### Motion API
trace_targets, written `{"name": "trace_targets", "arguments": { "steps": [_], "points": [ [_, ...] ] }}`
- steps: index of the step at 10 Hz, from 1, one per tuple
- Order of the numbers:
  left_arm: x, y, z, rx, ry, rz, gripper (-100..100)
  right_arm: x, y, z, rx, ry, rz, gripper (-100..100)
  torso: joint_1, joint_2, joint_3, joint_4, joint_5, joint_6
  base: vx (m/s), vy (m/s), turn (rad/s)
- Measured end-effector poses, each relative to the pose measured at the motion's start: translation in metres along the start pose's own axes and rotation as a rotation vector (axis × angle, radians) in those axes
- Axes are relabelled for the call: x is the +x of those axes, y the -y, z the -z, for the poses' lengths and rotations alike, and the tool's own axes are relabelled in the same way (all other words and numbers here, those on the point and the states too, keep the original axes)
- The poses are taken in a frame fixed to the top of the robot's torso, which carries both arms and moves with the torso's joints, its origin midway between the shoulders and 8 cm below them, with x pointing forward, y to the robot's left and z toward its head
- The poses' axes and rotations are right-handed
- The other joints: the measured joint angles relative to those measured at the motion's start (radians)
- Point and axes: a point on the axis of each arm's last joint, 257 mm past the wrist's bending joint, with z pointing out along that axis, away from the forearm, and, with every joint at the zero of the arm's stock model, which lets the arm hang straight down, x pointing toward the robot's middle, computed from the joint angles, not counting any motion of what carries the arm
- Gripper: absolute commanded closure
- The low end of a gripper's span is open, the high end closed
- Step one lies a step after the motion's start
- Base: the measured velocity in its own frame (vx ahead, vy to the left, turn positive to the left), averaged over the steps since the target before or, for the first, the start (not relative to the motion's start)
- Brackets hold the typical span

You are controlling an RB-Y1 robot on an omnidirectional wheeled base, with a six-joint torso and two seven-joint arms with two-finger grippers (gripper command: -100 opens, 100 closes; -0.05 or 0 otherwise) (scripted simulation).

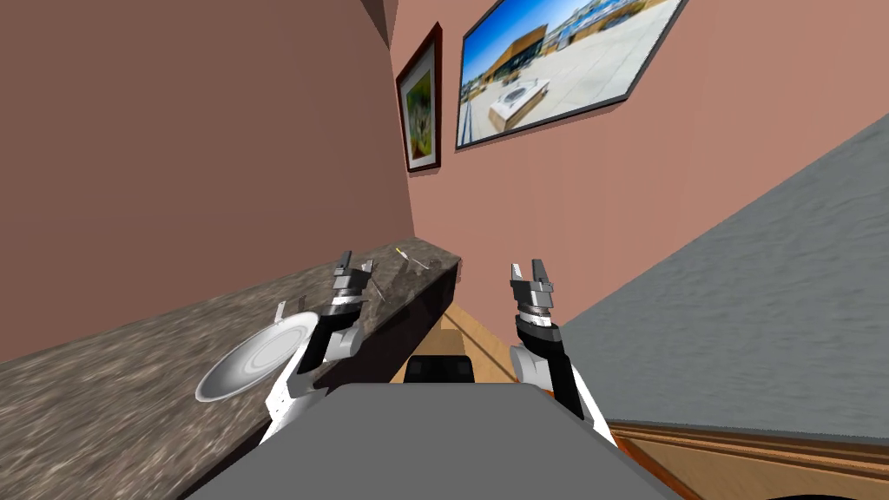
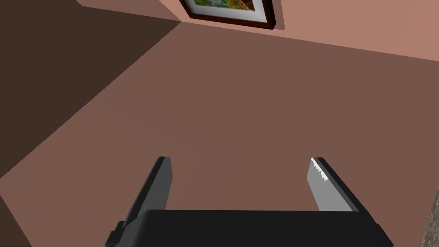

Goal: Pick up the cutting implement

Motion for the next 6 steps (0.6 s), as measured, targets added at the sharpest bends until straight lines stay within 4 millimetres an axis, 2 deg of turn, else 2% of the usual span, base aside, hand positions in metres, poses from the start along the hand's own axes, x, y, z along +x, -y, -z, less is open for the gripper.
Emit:
{"name": "trace_targets", "arguments": {
  "steps": [6],
  "points": [
    [-0.068,-0.03,-0.032,-0.095,0.109,-0.043,-100,0.0,0.0,0.0,0.0,0.0,0.0,0,0.0,0.0,0.0,0.0,0.0,0.0,0.063,-0.061,0.045]
  ]
}}
